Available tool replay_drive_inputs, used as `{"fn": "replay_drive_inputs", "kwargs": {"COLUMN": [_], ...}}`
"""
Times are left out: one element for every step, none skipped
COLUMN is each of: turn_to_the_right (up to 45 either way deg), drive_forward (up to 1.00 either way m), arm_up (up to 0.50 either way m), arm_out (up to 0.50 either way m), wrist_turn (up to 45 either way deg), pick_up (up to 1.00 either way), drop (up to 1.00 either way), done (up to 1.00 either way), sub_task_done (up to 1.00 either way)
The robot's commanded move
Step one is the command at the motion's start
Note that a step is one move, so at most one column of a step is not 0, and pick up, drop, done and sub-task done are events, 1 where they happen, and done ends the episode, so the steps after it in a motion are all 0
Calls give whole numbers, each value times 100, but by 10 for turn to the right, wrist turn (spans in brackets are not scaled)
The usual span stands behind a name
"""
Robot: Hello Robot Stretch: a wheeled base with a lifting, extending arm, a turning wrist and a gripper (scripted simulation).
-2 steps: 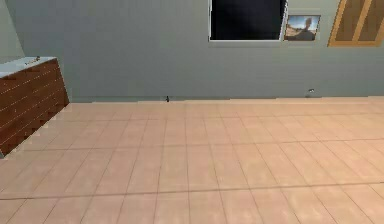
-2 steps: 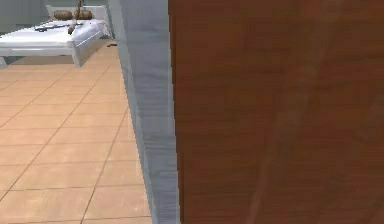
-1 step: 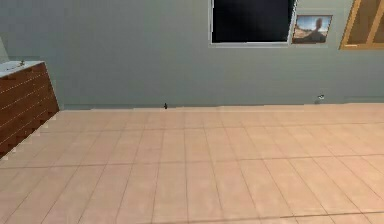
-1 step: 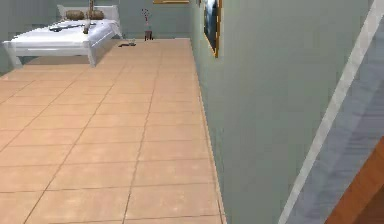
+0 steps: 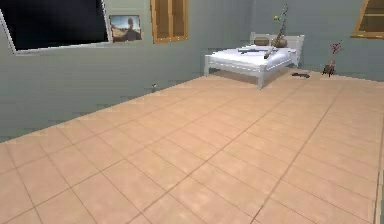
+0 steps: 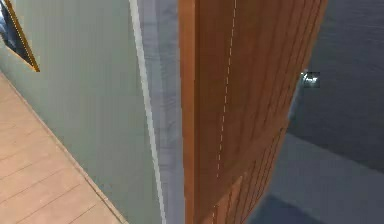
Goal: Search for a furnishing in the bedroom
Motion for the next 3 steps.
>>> {"fn": "replay_drive_inputs", "kwargs": {"turn_to_the_right": [270,0,0], "drive_forward": [0,100,100], "arm_up": [0,0,0], "arm_out": [0,0,0], "wrist_turn": [0,0,0], "pick_up": [0,0,0], "drop": [0,0,0], "done": [0,0,0], "sub_task_done": [0,0,0]}}
